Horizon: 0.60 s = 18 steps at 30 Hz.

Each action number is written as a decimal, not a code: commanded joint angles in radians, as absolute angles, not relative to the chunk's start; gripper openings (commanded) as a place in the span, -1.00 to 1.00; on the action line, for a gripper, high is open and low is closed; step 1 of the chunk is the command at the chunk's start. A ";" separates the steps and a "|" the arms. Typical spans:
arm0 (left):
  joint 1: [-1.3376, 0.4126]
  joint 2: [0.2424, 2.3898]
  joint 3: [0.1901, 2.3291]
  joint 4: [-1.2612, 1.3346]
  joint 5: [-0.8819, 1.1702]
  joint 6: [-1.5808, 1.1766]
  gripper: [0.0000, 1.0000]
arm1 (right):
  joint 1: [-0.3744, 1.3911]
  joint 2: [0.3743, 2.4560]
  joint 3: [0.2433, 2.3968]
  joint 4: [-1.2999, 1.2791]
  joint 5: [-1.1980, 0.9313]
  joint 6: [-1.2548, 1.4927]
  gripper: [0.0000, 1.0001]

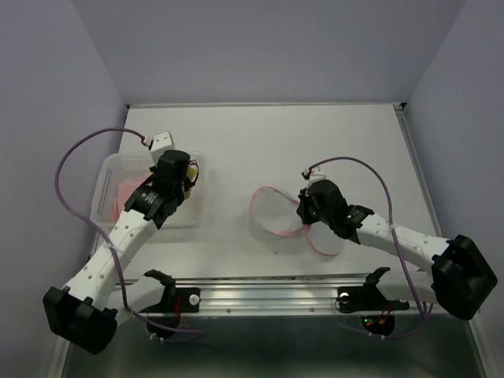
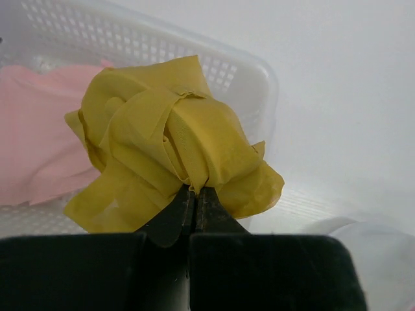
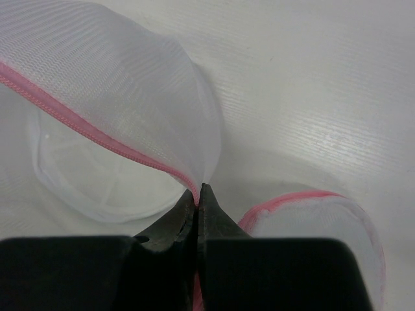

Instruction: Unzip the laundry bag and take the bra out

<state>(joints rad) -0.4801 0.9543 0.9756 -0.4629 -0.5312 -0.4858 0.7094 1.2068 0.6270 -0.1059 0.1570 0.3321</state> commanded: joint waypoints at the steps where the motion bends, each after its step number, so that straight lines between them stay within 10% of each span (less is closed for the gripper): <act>1: -0.396 1.051 0.943 -0.400 -0.413 -0.448 -1.00 | 0.710 1.201 0.653 -0.110 0.149 0.325 -0.99; 9: -0.325 1.293 0.937 -0.292 -0.325 -0.460 -0.94 | 0.710 1.195 0.649 -0.110 0.153 0.324 -0.99; 10: -0.324 1.305 0.946 -0.291 -0.318 -0.462 -0.80 | 0.710 1.196 0.649 -0.110 0.153 0.322 -0.99; 14: -0.325 1.258 0.950 -0.259 -0.273 -0.459 0.87 | 0.710 1.190 0.652 -0.112 0.153 0.321 -0.99; 18: -0.325 1.119 0.968 -0.268 -0.216 -0.457 0.98 | 0.710 1.200 0.664 -0.110 0.147 0.318 -0.99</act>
<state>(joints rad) -0.3260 1.2682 0.9287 -0.3172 -0.2752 -0.4694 0.7094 1.2064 0.6270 -0.1085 0.1558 0.3313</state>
